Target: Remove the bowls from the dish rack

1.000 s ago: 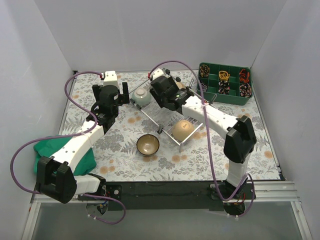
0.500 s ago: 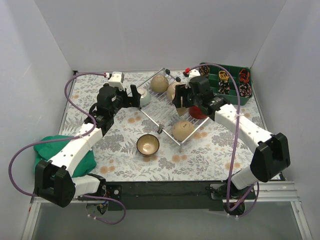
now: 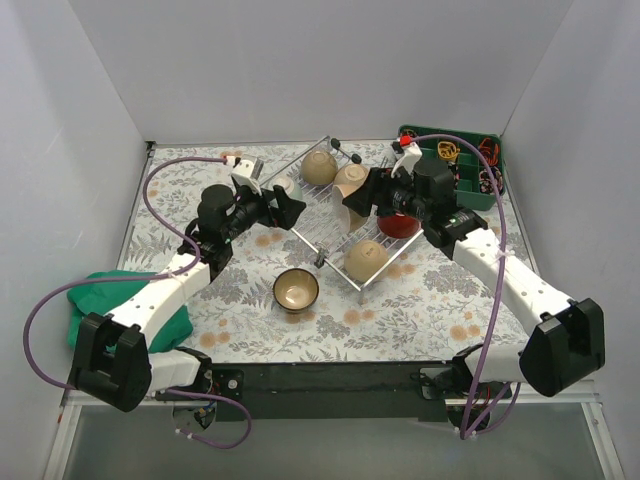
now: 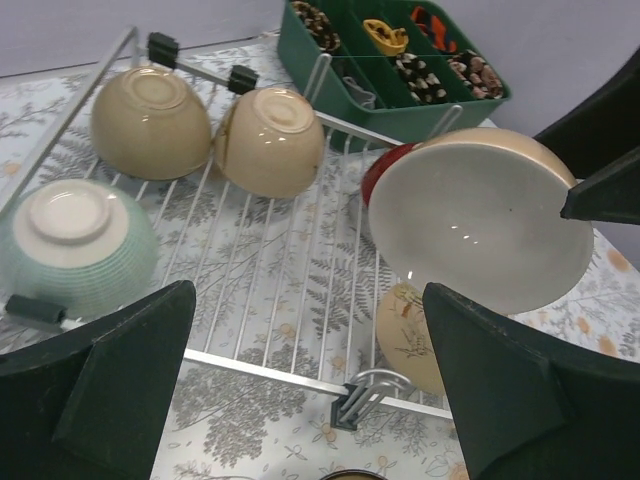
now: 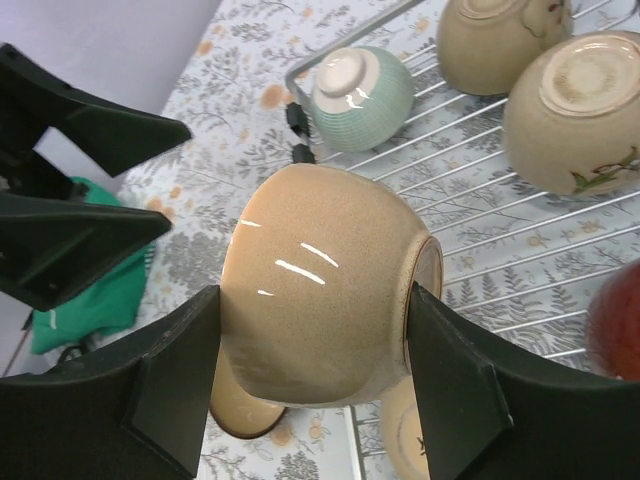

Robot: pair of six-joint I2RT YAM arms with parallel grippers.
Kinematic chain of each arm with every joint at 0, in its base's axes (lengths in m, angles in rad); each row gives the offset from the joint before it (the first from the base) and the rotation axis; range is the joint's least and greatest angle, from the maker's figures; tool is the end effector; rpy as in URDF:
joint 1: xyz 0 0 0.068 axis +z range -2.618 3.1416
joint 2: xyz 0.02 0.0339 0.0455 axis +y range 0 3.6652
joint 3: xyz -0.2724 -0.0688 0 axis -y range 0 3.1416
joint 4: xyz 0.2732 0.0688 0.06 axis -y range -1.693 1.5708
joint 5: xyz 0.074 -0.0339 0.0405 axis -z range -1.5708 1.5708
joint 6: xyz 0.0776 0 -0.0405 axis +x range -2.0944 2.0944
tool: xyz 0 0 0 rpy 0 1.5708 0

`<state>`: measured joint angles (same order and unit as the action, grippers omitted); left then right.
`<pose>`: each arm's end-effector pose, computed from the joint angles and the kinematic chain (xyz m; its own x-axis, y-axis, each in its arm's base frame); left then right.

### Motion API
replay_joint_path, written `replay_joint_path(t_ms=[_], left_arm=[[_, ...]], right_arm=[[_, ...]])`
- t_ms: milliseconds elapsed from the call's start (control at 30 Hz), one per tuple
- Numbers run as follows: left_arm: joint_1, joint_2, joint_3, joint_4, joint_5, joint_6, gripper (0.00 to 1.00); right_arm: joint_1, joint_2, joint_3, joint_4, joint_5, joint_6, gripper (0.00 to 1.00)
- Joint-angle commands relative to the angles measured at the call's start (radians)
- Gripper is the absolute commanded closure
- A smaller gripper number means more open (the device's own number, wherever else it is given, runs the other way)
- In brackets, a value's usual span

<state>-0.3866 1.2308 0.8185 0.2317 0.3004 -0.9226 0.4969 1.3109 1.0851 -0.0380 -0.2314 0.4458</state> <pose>0.3148 -0.1529 0.2892 -0.6025 -0.5769 -0.5516 0.2476 0.5219 -0.8163 0.3203 0.1940 0.3351 -0.4908 0.2113 -0.8453 -0.4954 0.7304 0.4702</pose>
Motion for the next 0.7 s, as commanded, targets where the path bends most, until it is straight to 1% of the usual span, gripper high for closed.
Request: replay_joint_path(t_ms=[0,167,333,433,467,567,600,667], left_arm=[[-0.035,0.025,-0.035,0.179,0.107,-0.022,0.02],[-0.110,0.078,-0.051,0.261,0.132,-0.025,0.07],[-0.144,0.139,-0.027,0.299,0.134,-0.061,0.12],[-0.153,0.160,-0.021,0.322,0.126,-0.081,0.22],[-0.155,0.167,-0.021,0.327,0.126,-0.094,0.28],[-0.156,0.173,-0.022,0.337,0.126,-0.113,0.39],[-0.159,0.171,-0.028,0.340,0.125,-0.116,0.50],[-0.161,0.164,-0.036,0.342,0.120,-0.122,0.62]], right_arm=[[-0.011,-0.081,-0.013,0.196,-0.127,0.086,0.93],[-0.014,-0.101,-0.050,0.262,-0.197,0.140,0.93],[-0.014,-0.108,-0.091,0.337,-0.259,0.200,0.93],[-0.015,-0.110,-0.105,0.368,-0.287,0.225,0.93],[-0.014,-0.111,-0.116,0.377,-0.296,0.232,0.93],[-0.014,-0.117,-0.142,0.406,-0.310,0.249,0.93],[-0.014,-0.119,-0.145,0.409,-0.312,0.251,0.93],[-0.014,-0.127,-0.155,0.415,-0.315,0.252,0.93]])
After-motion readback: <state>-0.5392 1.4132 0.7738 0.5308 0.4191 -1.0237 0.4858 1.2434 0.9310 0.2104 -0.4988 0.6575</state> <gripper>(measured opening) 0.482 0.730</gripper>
